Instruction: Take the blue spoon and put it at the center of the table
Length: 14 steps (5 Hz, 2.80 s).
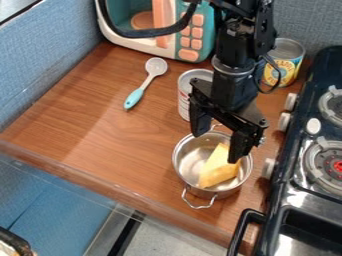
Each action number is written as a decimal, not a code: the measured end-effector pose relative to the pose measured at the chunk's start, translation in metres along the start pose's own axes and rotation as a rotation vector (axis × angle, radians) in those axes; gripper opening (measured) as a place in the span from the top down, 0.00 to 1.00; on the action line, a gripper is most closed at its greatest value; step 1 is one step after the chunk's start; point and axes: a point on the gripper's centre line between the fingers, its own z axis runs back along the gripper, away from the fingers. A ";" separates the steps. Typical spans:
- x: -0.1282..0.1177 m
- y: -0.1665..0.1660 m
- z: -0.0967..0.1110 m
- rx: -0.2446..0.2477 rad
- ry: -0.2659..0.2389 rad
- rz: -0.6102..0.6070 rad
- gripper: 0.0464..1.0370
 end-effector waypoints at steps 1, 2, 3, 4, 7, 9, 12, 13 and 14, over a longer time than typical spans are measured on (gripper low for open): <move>-0.003 0.001 -0.010 -0.003 0.035 -0.002 0.04; -0.003 0.030 -0.005 0.000 0.027 0.059 0.04; -0.002 0.057 0.001 -0.002 0.007 0.105 0.04; -0.004 0.112 0.012 0.036 -0.028 0.201 0.04; 0.004 0.196 -0.029 0.071 -0.032 0.335 0.04; 0.006 0.207 -0.061 0.120 -0.006 0.409 0.10; -0.003 0.202 -0.068 0.121 0.000 0.426 0.74; -0.007 0.197 -0.068 0.107 0.010 0.428 0.74; -0.008 0.193 -0.050 0.097 -0.022 0.434 0.74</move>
